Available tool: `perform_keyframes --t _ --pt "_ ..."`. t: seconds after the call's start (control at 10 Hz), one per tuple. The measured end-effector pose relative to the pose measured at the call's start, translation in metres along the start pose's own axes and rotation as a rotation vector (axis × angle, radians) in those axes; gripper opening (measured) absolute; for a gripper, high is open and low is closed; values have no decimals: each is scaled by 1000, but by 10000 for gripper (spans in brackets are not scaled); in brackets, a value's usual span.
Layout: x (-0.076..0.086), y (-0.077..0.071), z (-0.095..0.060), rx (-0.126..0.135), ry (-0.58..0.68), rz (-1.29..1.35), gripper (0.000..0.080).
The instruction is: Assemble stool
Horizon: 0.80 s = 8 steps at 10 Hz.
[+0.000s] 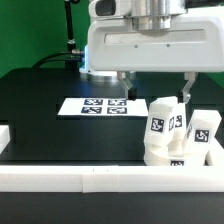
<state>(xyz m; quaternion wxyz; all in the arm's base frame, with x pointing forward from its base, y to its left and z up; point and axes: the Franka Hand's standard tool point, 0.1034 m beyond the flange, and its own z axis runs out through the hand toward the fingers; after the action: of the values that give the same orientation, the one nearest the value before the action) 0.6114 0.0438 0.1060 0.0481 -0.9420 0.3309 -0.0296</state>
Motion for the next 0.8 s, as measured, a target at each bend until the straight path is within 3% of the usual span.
perform_keyframes --t 0.2,0.6,0.7,0.8 --pt "-9 -7 7 -1 7 160 649" --pt "-18 -9 18 -9 16 71 649" --pt "-16 -7 18 -11 16 62 534" --pt "-14 -4 18 -13 16 54 364"
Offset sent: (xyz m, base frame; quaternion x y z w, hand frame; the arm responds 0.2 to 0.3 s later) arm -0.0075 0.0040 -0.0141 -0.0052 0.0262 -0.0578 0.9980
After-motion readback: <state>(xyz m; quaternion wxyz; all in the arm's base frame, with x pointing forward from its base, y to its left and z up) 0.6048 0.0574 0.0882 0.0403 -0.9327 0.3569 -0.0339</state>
